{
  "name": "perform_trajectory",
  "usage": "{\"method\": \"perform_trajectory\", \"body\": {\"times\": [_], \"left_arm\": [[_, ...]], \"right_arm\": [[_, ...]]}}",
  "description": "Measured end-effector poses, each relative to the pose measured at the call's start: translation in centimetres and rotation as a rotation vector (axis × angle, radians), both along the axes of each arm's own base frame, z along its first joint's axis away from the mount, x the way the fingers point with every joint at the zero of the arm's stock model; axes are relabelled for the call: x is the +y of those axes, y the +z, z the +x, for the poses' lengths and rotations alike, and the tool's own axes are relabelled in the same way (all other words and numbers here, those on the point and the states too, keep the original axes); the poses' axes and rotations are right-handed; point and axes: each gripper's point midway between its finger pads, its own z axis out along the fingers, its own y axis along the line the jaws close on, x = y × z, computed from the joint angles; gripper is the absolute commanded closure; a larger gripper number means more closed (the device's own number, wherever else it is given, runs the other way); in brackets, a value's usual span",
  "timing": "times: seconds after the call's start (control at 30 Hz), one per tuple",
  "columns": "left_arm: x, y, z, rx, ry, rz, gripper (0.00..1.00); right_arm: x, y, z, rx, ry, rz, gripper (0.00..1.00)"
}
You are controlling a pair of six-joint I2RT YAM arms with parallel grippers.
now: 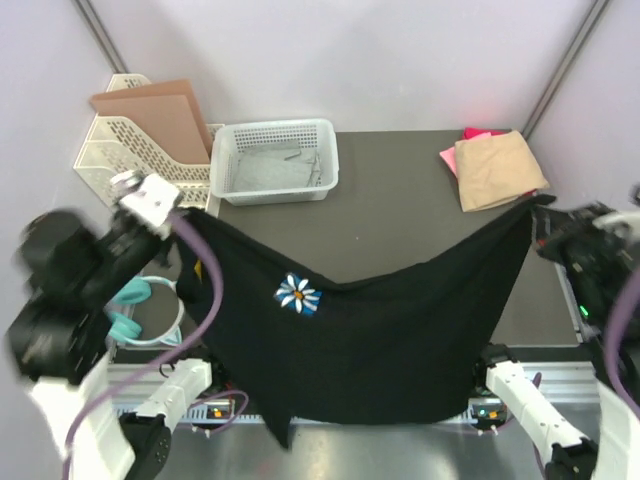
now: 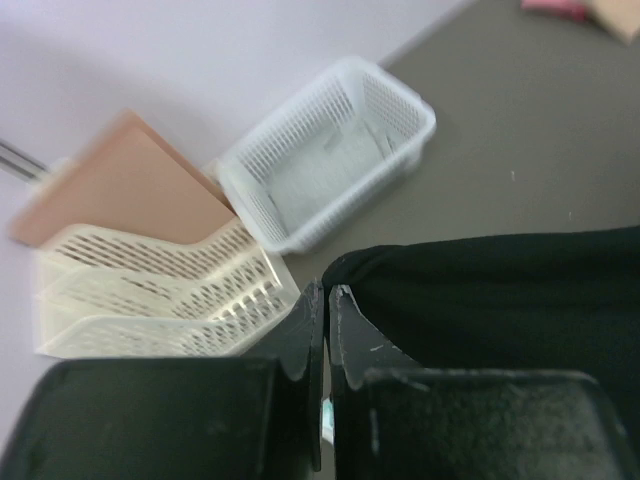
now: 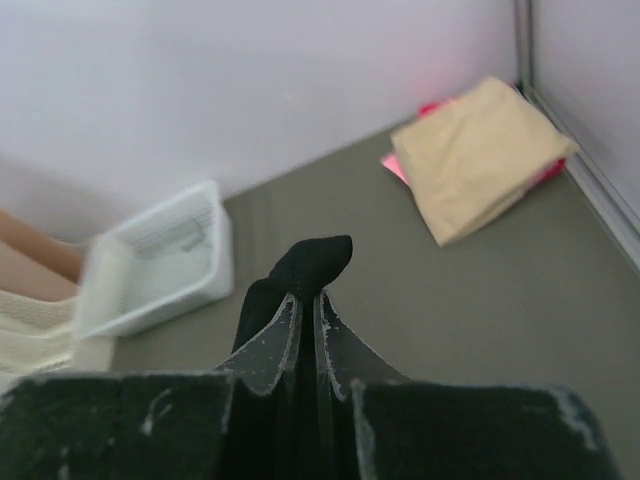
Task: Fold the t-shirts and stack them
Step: Flatten out the tshirt
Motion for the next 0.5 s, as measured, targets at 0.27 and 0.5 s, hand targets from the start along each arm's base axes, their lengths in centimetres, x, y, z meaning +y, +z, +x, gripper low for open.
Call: {"method": "perform_trajectory", "body": {"times": [0.27,0.5], "left_arm": [[0.6,-18.6,12.4,0.490,0.064,0.102,1.00],[1.7,-24.1,17.6,0.595,0.125,0.168,1.00]], "right_arm": [[0.2,-13.0,11.5,0.423,-0.124,-0.100,1.00],[0.5,-19.1,12.8,0.557,-0.133,-0.116,1.00]]}}
